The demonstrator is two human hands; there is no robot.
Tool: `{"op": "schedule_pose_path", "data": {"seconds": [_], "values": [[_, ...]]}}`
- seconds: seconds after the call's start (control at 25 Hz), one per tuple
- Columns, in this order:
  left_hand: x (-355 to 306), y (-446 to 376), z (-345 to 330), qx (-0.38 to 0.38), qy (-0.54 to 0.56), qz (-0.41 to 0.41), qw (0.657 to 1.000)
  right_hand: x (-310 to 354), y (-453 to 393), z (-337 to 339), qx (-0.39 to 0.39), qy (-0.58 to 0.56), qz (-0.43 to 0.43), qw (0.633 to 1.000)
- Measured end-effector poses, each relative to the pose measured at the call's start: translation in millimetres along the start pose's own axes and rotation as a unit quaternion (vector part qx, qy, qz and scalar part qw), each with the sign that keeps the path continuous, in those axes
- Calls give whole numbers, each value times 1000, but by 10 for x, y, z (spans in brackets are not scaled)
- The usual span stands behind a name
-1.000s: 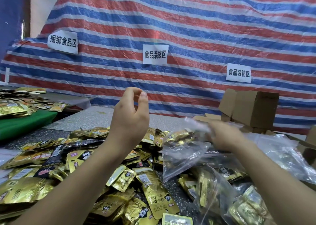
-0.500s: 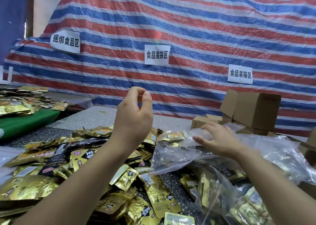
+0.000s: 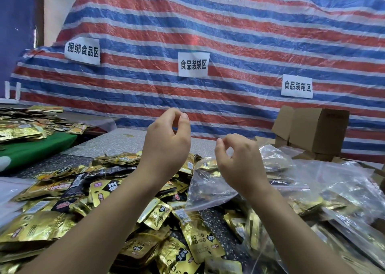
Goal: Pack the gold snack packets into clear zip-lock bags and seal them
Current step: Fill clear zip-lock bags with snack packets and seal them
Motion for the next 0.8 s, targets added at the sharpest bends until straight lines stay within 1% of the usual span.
{"op": "schedule_pose_path", "data": {"seconds": [0.12, 0.28, 0.4, 0.52, 0.6, 0.72, 0.8], "values": [[15, -4, -15, 3, -13, -18, 1000, 63, 32, -50, -16, -23, -15, 999], [68, -28, -46, 15, -33, -59, 998, 90, 73, -122, -13, -44, -24, 999], [96, -12, -73, 26, -40, -77, 996, 77, 58, -112, -27, -60, -29, 997], [114, 5, -104, 56, -99, -87, 990, 65, 47, -115, -34, -96, -38, 994], [137, 21, -130, 69, -133, -77, 986, 51, 40, -148, -14, -107, -52, 993], [257, 55, -147, 78, -174, -13, 982, 50, 60, -185, 33, -139, -89, 986], [454, 45, -60, 62, -246, -8, 967, 81, 67, -194, 61, -169, -94, 979]]}}
Point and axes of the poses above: each hand's wrist, its own y-axis away from the middle knuckle, its own z-axis out of the back of the hand, x = y × z, the point moved 3 cm from there along -y, towards the middle knuckle, and after that the axes turned 13 degrees about z, right-handed, at the moved point
